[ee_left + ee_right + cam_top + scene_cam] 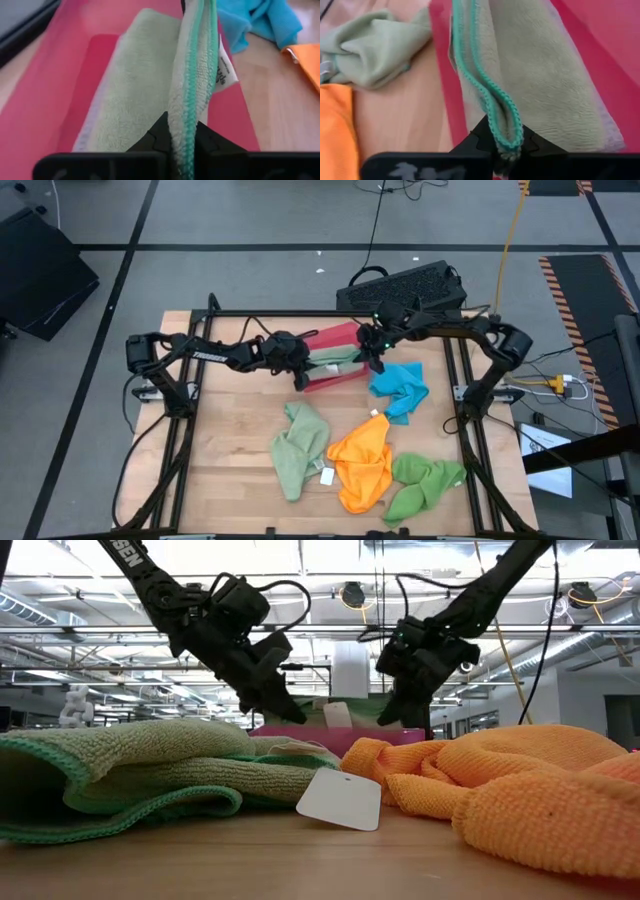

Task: Fold microfiber towels
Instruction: Put the folded light green cloth into the red bin

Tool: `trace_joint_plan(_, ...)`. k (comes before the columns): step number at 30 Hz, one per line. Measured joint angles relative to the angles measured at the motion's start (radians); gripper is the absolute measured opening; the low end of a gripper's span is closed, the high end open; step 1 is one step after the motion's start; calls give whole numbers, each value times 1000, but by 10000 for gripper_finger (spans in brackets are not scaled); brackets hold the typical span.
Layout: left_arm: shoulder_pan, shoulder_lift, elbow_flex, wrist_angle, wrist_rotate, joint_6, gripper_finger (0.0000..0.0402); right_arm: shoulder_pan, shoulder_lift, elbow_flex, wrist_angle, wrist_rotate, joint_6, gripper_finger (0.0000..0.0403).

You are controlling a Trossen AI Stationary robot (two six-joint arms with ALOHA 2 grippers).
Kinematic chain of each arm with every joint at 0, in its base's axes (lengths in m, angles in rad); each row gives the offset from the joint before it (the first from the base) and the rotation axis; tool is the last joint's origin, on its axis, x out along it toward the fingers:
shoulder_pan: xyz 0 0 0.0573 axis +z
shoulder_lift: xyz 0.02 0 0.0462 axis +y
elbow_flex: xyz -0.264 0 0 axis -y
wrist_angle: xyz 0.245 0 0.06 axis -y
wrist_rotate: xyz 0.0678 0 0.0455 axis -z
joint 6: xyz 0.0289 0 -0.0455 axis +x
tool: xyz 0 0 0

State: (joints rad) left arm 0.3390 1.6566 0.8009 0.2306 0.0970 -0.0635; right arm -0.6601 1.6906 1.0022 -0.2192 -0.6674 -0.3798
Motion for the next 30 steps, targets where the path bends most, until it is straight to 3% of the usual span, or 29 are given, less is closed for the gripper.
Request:
trace_joint_plan(6,0,0,0,-9,-73,-10,32,0,22,24,10,77,0,58)
trace_joint_plan(11,2,0,0,-14,-126,-22,79,0,22,40,23,114,6,113)
trace_joint_plan(17,3,0,0,-20,-186,-35,137,8,21,59,27,255,4,166)
trace_joint_plan(24,2,0,0,-26,-204,-35,169,34,21,59,49,404,-29,187)
trace_joint_plan(30,1,-21,2,-19,-229,-23,170,42,2,59,89,413,-65,189)
